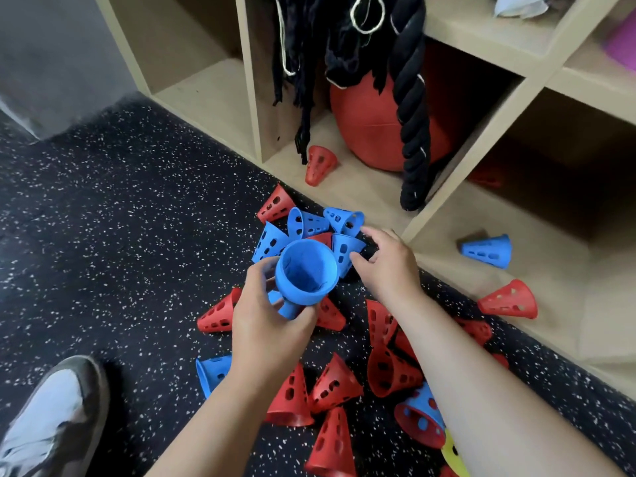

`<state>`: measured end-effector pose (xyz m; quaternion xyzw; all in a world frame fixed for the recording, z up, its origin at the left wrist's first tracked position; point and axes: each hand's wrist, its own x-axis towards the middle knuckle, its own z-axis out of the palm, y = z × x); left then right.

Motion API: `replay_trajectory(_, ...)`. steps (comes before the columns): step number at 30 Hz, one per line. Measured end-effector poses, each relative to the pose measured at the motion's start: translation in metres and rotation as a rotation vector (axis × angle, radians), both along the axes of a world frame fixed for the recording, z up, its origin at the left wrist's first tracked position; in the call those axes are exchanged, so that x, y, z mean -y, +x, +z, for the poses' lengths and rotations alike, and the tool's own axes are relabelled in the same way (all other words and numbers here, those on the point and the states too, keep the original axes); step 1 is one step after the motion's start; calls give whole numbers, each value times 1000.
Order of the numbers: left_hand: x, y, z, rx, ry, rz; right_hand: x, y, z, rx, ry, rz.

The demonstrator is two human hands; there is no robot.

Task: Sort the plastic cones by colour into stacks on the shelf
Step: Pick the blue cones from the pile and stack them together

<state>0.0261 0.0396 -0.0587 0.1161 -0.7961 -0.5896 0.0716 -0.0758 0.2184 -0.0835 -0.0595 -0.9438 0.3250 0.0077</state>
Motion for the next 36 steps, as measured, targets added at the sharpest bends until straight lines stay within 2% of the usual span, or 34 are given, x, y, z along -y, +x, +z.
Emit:
replay_trajectory(6,1,-8,-8,27,28,16,9,-17,-25,103,73,24)
replay_trajectory(9,0,-9,-10,48,-2,16,5,-7,-20,38,14,-49)
replay_trajectory(11,0,-10,-9,50,-9,8,3,7,-7,-76,-47,-86)
replay_trajectory(14,0,-11,-5,36,-9,10,4,31,31,-372,-124,-83)
replay_trajectory(16,1,-12,-4,24,-17,17,6,46,61,-540,-203,-7)
replay_trajectory(19,0,-15,-4,-3,-44,15,15,62,95,-642,-198,209)
replay_trajectory(22,-2,-14,-1,-25,-27,11,28,68,100,-583,-124,403)
replay_trajectory(24,-2,-14,0,-30,-12,15,32,64,94,-548,-184,421)
replay_trajectory(25,-2,-15,0,-29,-18,22,33,59,90,-538,-253,371)
replay_trajectory(27,1,-18,-1,-30,-40,48,31,42,77,-458,-365,114)
replay_trajectory(30,4,-22,-3,-33,-67,86,23,1,41,-113,-405,-287)
replay_trajectory(32,6,-23,-6,-27,-69,98,22,-23,19,32,-378,-379)
replay_trajectory(36,6,-26,-8,-18,-44,108,32,-56,-6,133,-349,-419)
